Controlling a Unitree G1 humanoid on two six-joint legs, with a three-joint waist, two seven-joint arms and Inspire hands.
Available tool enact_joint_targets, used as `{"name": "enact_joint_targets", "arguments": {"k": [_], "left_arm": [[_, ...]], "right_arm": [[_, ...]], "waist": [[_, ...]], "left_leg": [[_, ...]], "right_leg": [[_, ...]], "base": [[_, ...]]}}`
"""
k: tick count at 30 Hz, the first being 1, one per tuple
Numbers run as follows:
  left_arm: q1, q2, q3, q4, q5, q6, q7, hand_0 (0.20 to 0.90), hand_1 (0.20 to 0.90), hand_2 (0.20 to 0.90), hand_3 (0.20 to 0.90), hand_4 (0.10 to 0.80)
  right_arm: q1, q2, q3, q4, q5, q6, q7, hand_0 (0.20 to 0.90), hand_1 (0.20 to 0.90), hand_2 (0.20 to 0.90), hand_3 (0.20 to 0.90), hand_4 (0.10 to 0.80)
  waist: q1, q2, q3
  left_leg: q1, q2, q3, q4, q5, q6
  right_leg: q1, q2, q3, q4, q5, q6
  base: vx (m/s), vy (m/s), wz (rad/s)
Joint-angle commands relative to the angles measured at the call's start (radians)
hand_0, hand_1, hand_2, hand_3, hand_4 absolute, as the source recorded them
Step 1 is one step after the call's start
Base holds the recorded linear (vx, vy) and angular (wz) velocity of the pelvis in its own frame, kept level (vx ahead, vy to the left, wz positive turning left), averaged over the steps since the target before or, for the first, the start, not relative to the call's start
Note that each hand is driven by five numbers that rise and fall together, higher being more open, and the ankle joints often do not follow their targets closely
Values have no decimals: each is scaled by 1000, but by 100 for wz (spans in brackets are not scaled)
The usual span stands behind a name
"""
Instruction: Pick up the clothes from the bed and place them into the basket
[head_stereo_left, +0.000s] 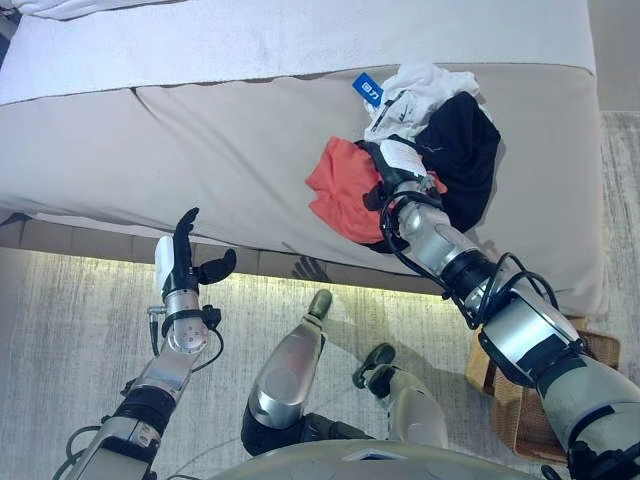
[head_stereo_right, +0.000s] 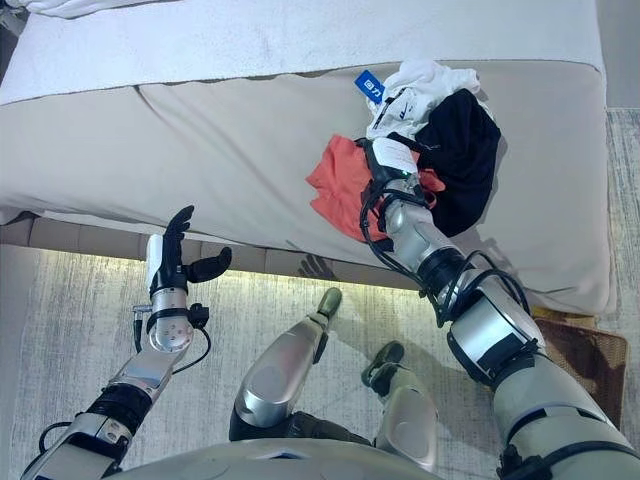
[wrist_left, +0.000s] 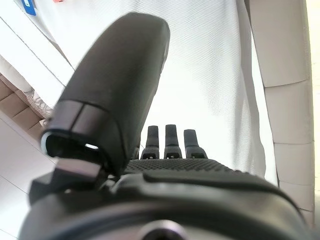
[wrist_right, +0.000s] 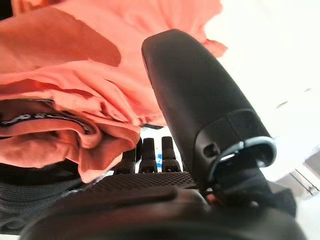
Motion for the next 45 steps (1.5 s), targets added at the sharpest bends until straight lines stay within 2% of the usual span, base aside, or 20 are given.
{"name": "enact_joint_targets", "arguments": {"k": [1, 7, 10, 11, 12, 17, 19, 24, 25, 26, 27, 35, 43, 45], "left_arm": [[6, 56, 9, -14, 29, -67, 22, 900, 900, 900, 900, 800], [-36, 74, -32, -90, 1, -108, 13, 900, 900, 900, 900, 800], [-51, 82, -58, -132, -5, -117, 18, 900, 900, 900, 900, 800], [-54, 84, -70, -158, -7, -112, 24, 900, 900, 900, 900, 800], [-55, 84, -71, -160, -8, -112, 24, 900, 900, 900, 900, 800], [-48, 87, -85, -178, -23, -94, 21, 900, 900, 900, 900, 800], [-43, 91, -82, -171, -27, -95, 23, 900, 900, 900, 900, 800], [-48, 90, -79, -154, -25, -86, 26, 900, 900, 900, 900, 800], [-50, 90, -78, -151, -26, -86, 26, 900, 900, 900, 900, 800], [-53, 89, -78, -149, -27, -83, 27, 900, 900, 900, 900, 800], [-54, 89, -79, -150, -28, -81, 27, 900, 900, 900, 900, 800], [-64, 82, -83, -121, -25, -62, 14, 900, 900, 900, 900, 800], [-25, 73, -81, -102, -2, -14, -1, 900, 900, 900, 900, 800], [-23, 68, -83, -96, 2, 0, -5, 900, 900, 900, 900, 800]], "right_arm": [[-49, 29, 41, 51, -99, -22, -2, 900, 900, 900, 900, 800], [-149, 22, 28, 288, -218, 42, -56, 900, 900, 900, 900, 800], [-233, 0, 38, 361, -232, 73, -18, 900, 900, 900, 900, 800], [-270, -20, 48, 395, -205, 63, -8, 900, 900, 900, 900, 800], [-273, -21, 48, 398, -204, 61, -8, 900, 900, 900, 900, 800], [-290, -38, 47, 408, -118, -57, -33, 900, 900, 900, 900, 800], [-278, -42, 33, 387, -65, -125, -36, 900, 900, 900, 900, 800], [-247, -31, 13, 346, -4, -193, -64, 900, 900, 900, 900, 800], [-243, -29, 8, 337, 8, -206, -76, 599, 599, 599, 549, 449], [-237, -28, 3, 326, 15, -212, -92, 373, 373, 373, 285, 185], [-235, -27, 0, 321, 19, -219, -103, 300, 300, 300, 200, 100], [-233, -45, -35, 241, 82, -264, -158, 300, 300, 300, 200, 100], [-185, -81, -34, 125, 116, -263, -153, 300, 300, 300, 200, 100], [-170, -95, -41, 98, 131, -256, -152, 300, 300, 300, 200, 100]], "waist": [[17, -45, -98], [44, -7, -48], [58, 15, -19], [64, 31, 0], [64, 32, 1], [67, 44, 2], [64, 38, 2], [52, 26, 2], [49, 25, 2], [45, 24, 2], [44, 24, 2], [19, 11, -2], [-14, -35, -118], [-29, -44, -159]], "left_leg": [[-43, 58, 49, 44, -85, 19], [-116, 33, 30, 98, -80, 28], [-157, 14, 20, 133, -82, 37], [-181, 0, 12, 156, -84, 44], [-183, -1, 12, 158, -84, 45], [-232, -22, -4, 189, -91, 59], [-244, -22, -3, 201, -100, 65], [-250, -15, 10, 230, -122, 73], [-247, -14, 14, 234, -126, 74], [-242, -11, 17, 235, -128, 75], [-240, -11, 18, 235, -129, 75], [-147, 12, 41, 180, -122, 63], [1, 61, 79, 29, -97, 35], [25, 67, 90, -6, -72, 38]], "right_leg": [[36, -51, 28, -55, 82, 22], [-33, -64, 14, 9, 73, 14], [-83, -77, 10, 61, 64, 9], [-113, -84, 13, 100, 56, 4], [-116, -85, 13, 104, 54, 4], [-174, -94, 18, 155, 48, 0], [-190, -95, 19, 169, 46, 1], [-200, -97, 26, 191, 41, -2], [-197, -97, 29, 193, 40, -2], [-193, -97, 31, 191, 40, -3], [-190, -97, 32, 190, 41, -3], [-105, -82, 43, 107, 67, 6], [36, -42, 58, -94, 117, 26], [62, -38, 56, -139, 145, 23]], "base": [[29, -36, 0], [-86, 9, 1], [-128, 41, 5], [-106, 63, 6], [-96, 79, 13], [-47, 33, 13], [-53, 4, 5], [-17, 1, 0], [-6, 12, -3], [0, 0, 0], [0, 0, 0], [5, -6, -4], [81, 0, -16], [65, 43, -18]]}}
